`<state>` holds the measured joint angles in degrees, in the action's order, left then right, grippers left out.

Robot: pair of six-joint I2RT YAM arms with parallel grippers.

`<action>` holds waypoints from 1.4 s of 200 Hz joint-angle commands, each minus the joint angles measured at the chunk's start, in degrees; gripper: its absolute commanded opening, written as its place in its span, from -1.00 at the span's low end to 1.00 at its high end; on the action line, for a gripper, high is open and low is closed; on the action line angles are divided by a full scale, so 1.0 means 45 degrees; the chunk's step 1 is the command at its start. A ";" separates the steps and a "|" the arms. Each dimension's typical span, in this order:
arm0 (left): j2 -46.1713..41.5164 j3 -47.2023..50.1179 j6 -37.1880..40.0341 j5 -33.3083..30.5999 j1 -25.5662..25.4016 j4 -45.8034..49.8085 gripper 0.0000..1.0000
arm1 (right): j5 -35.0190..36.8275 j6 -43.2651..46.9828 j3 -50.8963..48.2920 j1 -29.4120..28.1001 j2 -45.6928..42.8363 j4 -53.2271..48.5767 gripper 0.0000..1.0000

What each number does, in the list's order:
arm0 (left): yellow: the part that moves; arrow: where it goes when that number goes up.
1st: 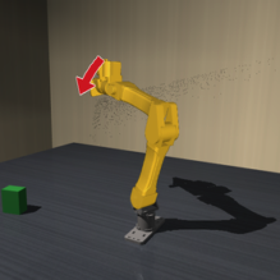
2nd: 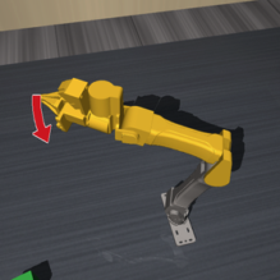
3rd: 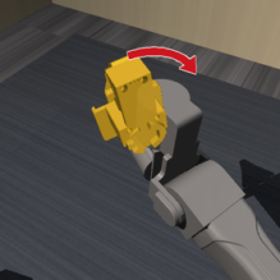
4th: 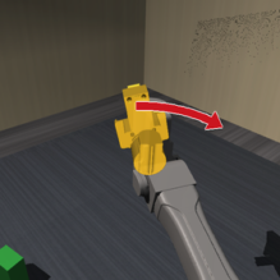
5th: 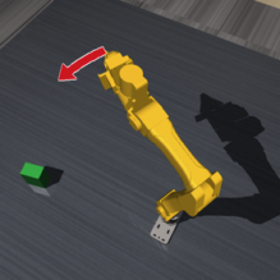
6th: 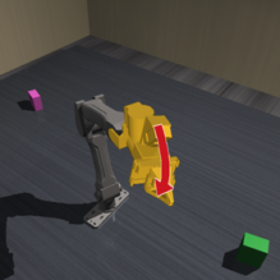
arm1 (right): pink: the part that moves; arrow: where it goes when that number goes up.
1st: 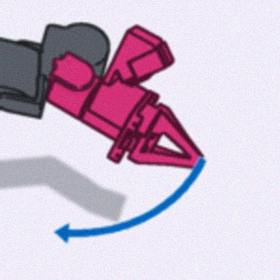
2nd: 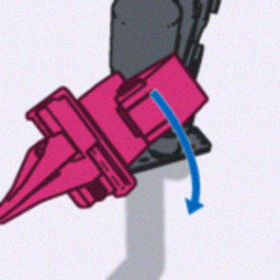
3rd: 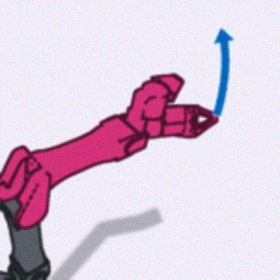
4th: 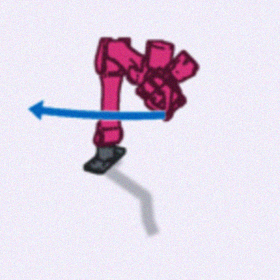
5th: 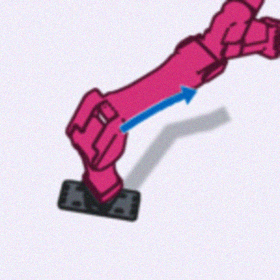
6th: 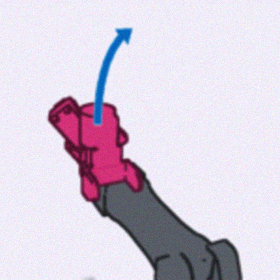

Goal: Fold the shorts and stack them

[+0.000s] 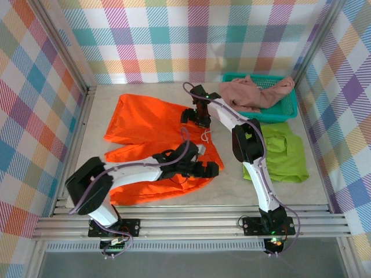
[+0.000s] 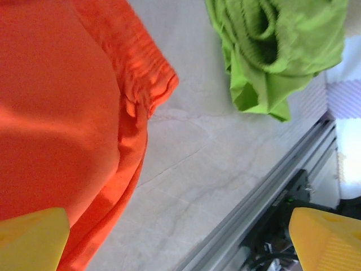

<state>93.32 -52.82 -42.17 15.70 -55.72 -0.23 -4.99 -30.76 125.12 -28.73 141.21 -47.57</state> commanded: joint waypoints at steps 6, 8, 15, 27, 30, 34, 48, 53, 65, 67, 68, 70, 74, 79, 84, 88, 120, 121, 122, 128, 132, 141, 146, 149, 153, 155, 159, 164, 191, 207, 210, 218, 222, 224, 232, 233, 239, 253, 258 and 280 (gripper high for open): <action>0.1187 -0.0550 0.0198 -0.0324 -0.0594 -0.0280 1.00 | 0.0278 0.0215 0.0315 0.0183 0.0437 -0.0655 0.74; 0.1233 -0.0578 0.0193 -0.0350 -0.0622 -0.0256 1.00 | 0.0287 0.0215 0.0329 0.0191 0.0437 -0.0668 0.74; 0.1422 -0.0683 0.0213 -0.0446 -0.0729 -0.0173 1.00 | 0.0324 0.0232 0.0355 0.0250 0.0437 -0.0712 0.74; 0.1669 -0.0774 0.0212 -0.0514 -0.0853 -0.0092 1.00 | 0.0387 0.0332 0.0407 0.0318 0.0456 -0.0779 0.74; 0.1707 -0.0781 0.0190 -0.0506 -0.0885 -0.0077 1.00 | 0.0419 0.0347 0.0427 0.0338 0.0457 -0.0796 0.74; 0.1784 -0.0792 0.0164 -0.0504 -0.0912 -0.0057 1.00 | 0.0488 0.0397 0.0480 0.0373 0.0474 -0.0836 0.74; 0.1858 -0.0710 0.0038 -0.0546 -0.1047 0.0025 1.00 | 0.0683 0.0599 0.0652 0.0454 0.0560 -0.1021 0.75; 0.1833 -0.0643 -0.0007 -0.0565 -0.1107 0.0037 1.00 | 0.0723 0.0651 0.0731 0.0478 0.0600 -0.1084 0.75; 0.1734 -0.0442 -0.0057 -0.0651 -0.1289 0.0171 1.00 | 0.0792 0.0724 0.0963 0.0588 0.0760 -0.1289 0.75; 0.1693 -0.0409 -0.0070 -0.0681 -0.1299 0.0203 1.00 | 0.0796 0.0733 0.1013 0.0609 0.0791 -0.1329 0.75; 0.1679 -0.0381 -0.0086 -0.0689 -0.1313 0.0225 1.00 | 0.0797 0.0738 0.1038 0.0606 0.0810 -0.1346 0.75; 0.1644 -0.0335 -0.0097 -0.0709 -0.1349 0.0251 1.00 | 0.0797 0.0741 0.1076 0.0643 0.0848 -0.1378 0.75; 0.1568 -0.0251 -0.0118 -0.0762 -0.1408 0.0317 1.00 | 0.0797 0.0760 0.1155 0.0685 0.0905 -0.1460 0.75; 0.1508 -0.0131 -0.0136 -0.0820 -0.1485 0.0379 1.00 | 0.0808 0.0772 0.1291 0.0745 0.1009 -0.1569 0.75; 0.1410 0.0017 -0.0158 -0.0861 -0.1546 0.0430 1.00 | 0.0818 0.0786 0.1402 0.0807 0.1098 -0.1658 0.75; 0.1332 0.0142 -0.0203 -0.0898 -0.1593 0.0465 1.00 | 0.0835 0.0797 0.1492 0.0835 0.1179 -0.1735 0.75; 0.0745 0.1102 -0.0488 -0.1102 -0.1707 0.0534 1.00 | 0.1010 0.0957 0.1899 0.1053 0.1467 -0.1975 0.75; 0.0736 0.1127 -0.0490 -0.1124 -0.1703 0.0537 1.00 | 0.1011 0.0957 0.1901 0.1053 0.1469 -0.1971 0.75; 0.0712 0.1149 -0.0500 -0.1135 -0.1701 0.0538 1.00 | 0.1021 0.0957 0.1902 0.1062 0.1471 -0.1970 0.75; 0.0590 0.1234 -0.0499 -0.1207 -0.1699 0.0599 1.00 | 0.1046 0.0957 0.1937 0.1082 0.1470 -0.1973 0.75; 0.0515 0.1277 -0.0510 -0.1250 -0.1688 0.0676 1.00 | 0.1040 0.0979 0.1974 0.1089 0.1445 -0.1987 0.75; 0.0348 0.1226 -0.0437 -0.1430 -0.1699 0.0875 1.00 | 0.0966 0.1011 0.2051 0.1092 0.1434 -0.1995 0.75; 0.0242 0.1161 -0.0393 -0.1554 -0.1699 0.1047 1.00 | 0.0894 0.1026 0.2104 0.1082 0.1406 -0.1989 0.75; 0.0166 0.1067 -0.0347 -0.1634 -0.1699 0.1189 1.00 | 0.0846 0.1017 0.2130 0.1088 0.1386 -0.1970 0.75; 0.0055 0.0920 -0.0253 -0.1753 -0.1684 0.1373 1.00 | 0.0713 0.1027 0.2151 0.1089 0.1358 -0.1951 0.75; -0.0002 0.0844 -0.0202 -0.1810 -0.1671 0.1505 1.00 | 0.0654 0.1033 0.2155 0.1081 0.1317 -0.1910 0.75; -0.0114 0.0654 -0.0075 -0.1977 -0.1679 0.1758 1.00 | 0.0504 0.1054 0.2156 0.1075 0.1242 -0.1857 0.75; -0.0308 0.0357 0.0077 -0.2214 -0.1662 0.2123 1.00 | 0.0355 0.1074 0.2156 0.1058 0.1142 -0.1791 0.75; -0.1664 -0.0995 0.0378 -0.3224 -0.0896 0.4100 1.00 | -0.0336 0.1287 0.2137 0.0922 0.0191 -0.1463 0.76; -0.2846 -0.1100 0.0307 -0.3367 0.0059 0.4662 1.00 | -0.0650 0.1420 0.1948 0.0877 -0.0688 -0.1133 0.76; -0.3098 -0.1098 0.0292 -0.3404 0.0208 0.4780 1.00 | -0.0680 0.1435 0.1925 0.0877 -0.0871 -0.1070 0.77; -0.3771 -0.1028 0.0355 -0.3498 0.0698 0.5109 1.00 | -0.0653 0.1465 0.1772 0.0852 -0.1320 -0.0919 0.78; -0.4111 -0.0965 0.0420 -0.3527 0.0923 0.5238 1.00 | -0.0606 0.1475 0.1700 0.0855 -0.1522 -0.0858 0.78; -0.4281 -0.0926 0.0449 -0.3538 0.1037 0.5322 1.00 | -0.0550 0.1482 0.1681 0.0857 -0.1615 -0.0826 0.78; -0.4871 -0.0758 0.0562 -0.3601 0.1439 0.5579 1.00 | -0.0263 0.1556 0.1664 0.0843 -0.1933 -0.0783 0.79; -0.4972 -0.0731 0.0582 -0.3604 0.1491 0.5627 1.00 | -0.0211 0.1579 0.1666 0.0850 -0.1959 -0.0779 0.79; -0.5416 -0.0578 0.0631 -0.3658 0.1760 0.5866 1.00 | 0.0111 0.1699 0.1675 0.0857 -0.2117 -0.0777 0.79; -0.6280 -0.0136 0.0680 -0.3661 0.2327 0.6237 1.00 | 0.1077 0.2133 0.1764 0.0876 -0.2214 -0.0840 0.80; -0.6572 0.0062 0.0650 -0.3611 0.2512 0.6304 1.00 | 0.1326 0.2294 0.1835 0.0874 -0.2177 -0.0895 0.80; -0.7566 0.0956 0.0334 -0.3490 0.2919 0.6357 1.00 | 0.1905 0.2767 0.2810 0.0915 -0.1388 -0.1699 0.80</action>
<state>62.00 -53.19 -40.69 0.21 -44.03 23.03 -1.21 -22.22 134.23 -24.77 132.27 -52.16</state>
